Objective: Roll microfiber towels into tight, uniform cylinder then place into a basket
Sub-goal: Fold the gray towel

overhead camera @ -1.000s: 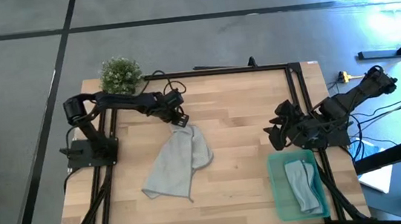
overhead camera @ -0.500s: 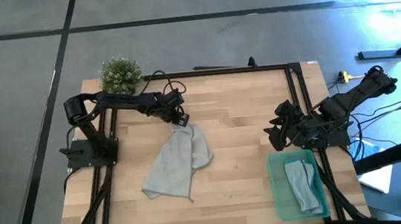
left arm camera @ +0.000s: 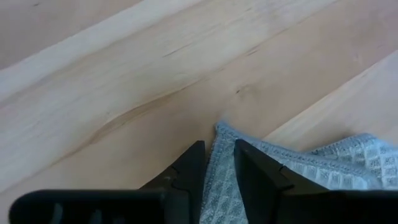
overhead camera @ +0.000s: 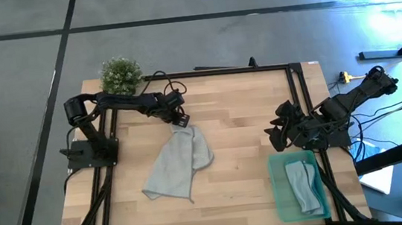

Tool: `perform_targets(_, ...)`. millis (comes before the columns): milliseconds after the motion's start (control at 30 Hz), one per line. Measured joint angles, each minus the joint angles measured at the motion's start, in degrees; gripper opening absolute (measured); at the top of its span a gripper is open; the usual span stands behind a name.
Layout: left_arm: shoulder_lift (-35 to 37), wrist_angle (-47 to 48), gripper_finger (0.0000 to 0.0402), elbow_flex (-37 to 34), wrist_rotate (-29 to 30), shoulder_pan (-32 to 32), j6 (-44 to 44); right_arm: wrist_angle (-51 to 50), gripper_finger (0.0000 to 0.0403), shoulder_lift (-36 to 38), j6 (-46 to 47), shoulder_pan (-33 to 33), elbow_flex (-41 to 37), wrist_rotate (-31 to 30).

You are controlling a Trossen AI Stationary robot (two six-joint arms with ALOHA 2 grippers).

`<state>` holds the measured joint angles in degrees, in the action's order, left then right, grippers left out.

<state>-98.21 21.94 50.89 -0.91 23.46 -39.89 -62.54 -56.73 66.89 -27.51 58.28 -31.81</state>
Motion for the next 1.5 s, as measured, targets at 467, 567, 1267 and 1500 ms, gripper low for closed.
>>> perform_targets(467, 1.6, 7.2, 0.0002, 3.2, -2.6, -0.1, 5.8, 0.8, 0.0216, 0.0, -2.6, 0.1, 0.0, 0.0)
perform_targets(567, 3.9, 12.1, 0.0001, 6.3, -2.2, -0.6, 8.8, 1.9, 0.0216, 0.0, -3.3, 0.9, 0.0, -0.1)
perform_targets(1267, 24.4, 26.9, 0.0000, 12.3, -8.1, -16.6, 29.0, 29.1, 0.0216, -10.8, -36.2, 16.2, -2.3, 5.7)
perform_targets(1500, 27.0, 33.2, 0.0000, 12.3, -10.0, -22.1, 29.6, 42.1, 0.0216, -20.0, -48.1, 21.4, -2.4, 15.6)
